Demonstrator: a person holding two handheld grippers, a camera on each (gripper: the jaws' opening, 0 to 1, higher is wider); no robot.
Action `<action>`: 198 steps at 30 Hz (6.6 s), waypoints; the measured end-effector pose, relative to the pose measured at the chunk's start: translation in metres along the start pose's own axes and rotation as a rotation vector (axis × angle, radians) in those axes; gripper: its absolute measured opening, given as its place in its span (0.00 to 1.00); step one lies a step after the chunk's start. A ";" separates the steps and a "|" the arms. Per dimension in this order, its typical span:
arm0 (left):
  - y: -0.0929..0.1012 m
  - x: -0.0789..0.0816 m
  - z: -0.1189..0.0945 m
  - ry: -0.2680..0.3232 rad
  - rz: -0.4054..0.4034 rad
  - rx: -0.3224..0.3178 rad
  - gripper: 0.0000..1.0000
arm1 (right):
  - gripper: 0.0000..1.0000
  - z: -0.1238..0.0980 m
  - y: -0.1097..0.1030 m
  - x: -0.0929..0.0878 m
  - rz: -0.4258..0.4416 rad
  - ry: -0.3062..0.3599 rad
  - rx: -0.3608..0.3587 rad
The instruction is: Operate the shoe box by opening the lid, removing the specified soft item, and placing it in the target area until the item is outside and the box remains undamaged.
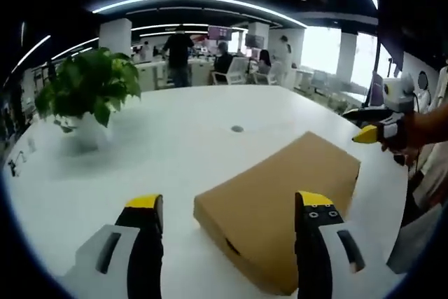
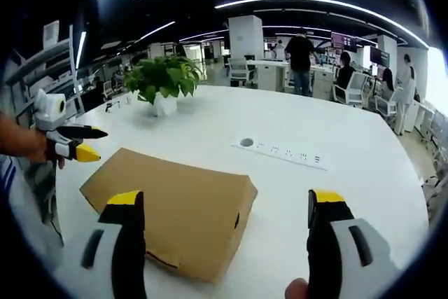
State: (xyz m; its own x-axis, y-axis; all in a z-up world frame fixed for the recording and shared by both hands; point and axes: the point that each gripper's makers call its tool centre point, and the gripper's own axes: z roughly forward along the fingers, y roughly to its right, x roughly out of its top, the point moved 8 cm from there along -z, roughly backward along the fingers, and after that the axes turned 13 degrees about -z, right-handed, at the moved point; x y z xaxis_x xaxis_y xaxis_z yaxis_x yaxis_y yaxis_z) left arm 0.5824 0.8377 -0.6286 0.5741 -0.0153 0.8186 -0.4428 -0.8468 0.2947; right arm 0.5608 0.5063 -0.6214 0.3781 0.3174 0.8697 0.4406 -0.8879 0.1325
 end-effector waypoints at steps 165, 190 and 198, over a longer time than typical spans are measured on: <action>0.031 -0.151 -0.149 -0.304 0.162 -0.172 0.49 | 0.43 -0.147 -0.170 -0.113 -0.093 -0.219 0.304; 0.040 -0.120 -0.162 -0.213 0.103 -0.171 0.51 | 0.37 -0.163 -0.164 -0.086 -0.158 -0.159 0.250; 0.044 -0.104 -0.166 -0.186 0.106 -0.171 0.51 | 0.35 -0.165 -0.158 -0.072 -0.178 -0.121 0.218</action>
State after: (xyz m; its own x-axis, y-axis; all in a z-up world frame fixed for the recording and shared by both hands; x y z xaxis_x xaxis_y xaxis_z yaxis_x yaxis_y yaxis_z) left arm 0.3886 0.8908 -0.6188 0.6280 -0.2094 0.7495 -0.6080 -0.7333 0.3045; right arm 0.3298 0.5684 -0.6263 0.3675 0.5107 0.7773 0.6681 -0.7264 0.1613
